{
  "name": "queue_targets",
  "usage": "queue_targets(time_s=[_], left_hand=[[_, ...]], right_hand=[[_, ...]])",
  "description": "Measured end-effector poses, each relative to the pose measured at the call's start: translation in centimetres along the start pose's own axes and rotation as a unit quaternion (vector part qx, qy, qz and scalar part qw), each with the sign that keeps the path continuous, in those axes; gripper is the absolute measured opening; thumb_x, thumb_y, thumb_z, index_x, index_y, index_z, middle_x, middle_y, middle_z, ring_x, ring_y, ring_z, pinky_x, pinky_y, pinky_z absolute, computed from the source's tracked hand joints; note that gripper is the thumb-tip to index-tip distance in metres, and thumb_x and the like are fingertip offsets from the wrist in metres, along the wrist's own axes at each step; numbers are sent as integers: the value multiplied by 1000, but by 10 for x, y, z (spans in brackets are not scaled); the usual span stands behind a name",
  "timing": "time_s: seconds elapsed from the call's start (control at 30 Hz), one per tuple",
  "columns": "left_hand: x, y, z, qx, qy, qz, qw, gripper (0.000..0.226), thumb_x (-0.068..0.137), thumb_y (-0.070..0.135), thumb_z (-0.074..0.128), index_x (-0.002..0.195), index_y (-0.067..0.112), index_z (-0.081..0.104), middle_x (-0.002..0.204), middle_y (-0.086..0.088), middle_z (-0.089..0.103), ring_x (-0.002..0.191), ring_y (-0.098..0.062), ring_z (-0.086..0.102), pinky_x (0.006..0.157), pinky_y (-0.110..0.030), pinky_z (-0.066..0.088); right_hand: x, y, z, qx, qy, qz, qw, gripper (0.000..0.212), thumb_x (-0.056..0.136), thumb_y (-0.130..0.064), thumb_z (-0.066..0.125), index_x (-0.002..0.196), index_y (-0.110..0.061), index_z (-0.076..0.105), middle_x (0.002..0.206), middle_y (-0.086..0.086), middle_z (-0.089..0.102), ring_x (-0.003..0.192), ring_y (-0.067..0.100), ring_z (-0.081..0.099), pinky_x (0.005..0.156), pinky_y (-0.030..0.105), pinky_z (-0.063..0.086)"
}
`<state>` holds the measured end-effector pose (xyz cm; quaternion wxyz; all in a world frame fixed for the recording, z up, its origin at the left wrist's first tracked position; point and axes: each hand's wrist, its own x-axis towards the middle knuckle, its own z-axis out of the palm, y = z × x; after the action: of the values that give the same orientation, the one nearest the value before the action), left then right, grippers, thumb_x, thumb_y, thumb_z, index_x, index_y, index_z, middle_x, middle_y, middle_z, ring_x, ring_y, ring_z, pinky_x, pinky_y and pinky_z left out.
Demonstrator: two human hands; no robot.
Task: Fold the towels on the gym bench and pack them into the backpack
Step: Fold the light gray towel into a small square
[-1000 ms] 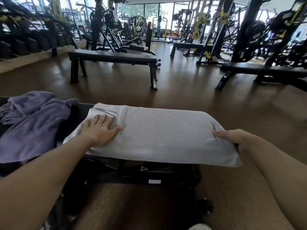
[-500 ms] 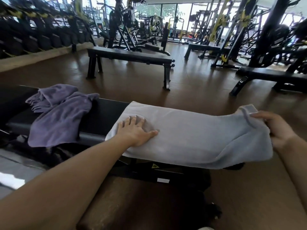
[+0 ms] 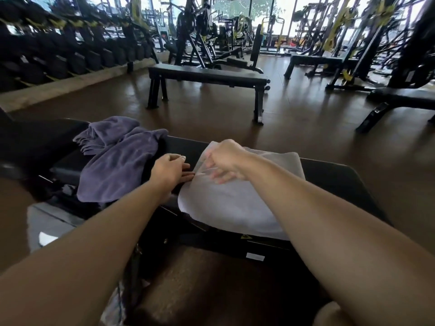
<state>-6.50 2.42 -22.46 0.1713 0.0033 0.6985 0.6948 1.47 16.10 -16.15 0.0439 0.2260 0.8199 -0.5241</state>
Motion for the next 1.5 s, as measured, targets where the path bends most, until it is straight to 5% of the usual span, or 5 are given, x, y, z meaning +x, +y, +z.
queue_targets(time_s=[0.2,0.43,0.87,1.07,1.5], left_hand=[[-10,-7,-2,319,-28,150,935,43,81,26,82,117,18,60,96,1,75,93,-17,69,84,-32,54],[-24,0,12,445,-45,137,884,40,79,25,75,116,20,60,109,-2,67,98,-24,64,84,-37,55],[-34,-2,-6,233,-98,104,962,42,86,24,79,123,20,60,92,-1,69,81,-9,65,66,-24,53],[-48,6,-13,220,-173,-38,959,24,86,23,79,103,18,62,80,-1,71,54,-7,64,49,-23,52],[-37,1,-10,151,-36,27,987,15,95,15,58,91,25,69,99,-5,74,88,-24,68,79,-46,59]], right_hand=[[27,28,-8,-204,210,-70,953,17,88,-20,59,89,-31,73,111,1,74,106,28,67,93,34,54],[60,52,-8,-215,228,-113,943,29,93,-27,60,120,-28,68,129,2,66,128,25,52,107,35,43],[124,30,-14,-357,159,-27,920,45,89,-58,59,119,-26,70,135,4,62,132,35,46,109,41,36],[134,25,-26,-349,124,-67,927,30,85,-48,70,70,-23,60,91,1,66,101,30,62,98,41,48],[144,23,-27,-145,194,-171,955,21,90,-40,71,76,-27,63,86,-6,66,90,19,63,79,27,47]])
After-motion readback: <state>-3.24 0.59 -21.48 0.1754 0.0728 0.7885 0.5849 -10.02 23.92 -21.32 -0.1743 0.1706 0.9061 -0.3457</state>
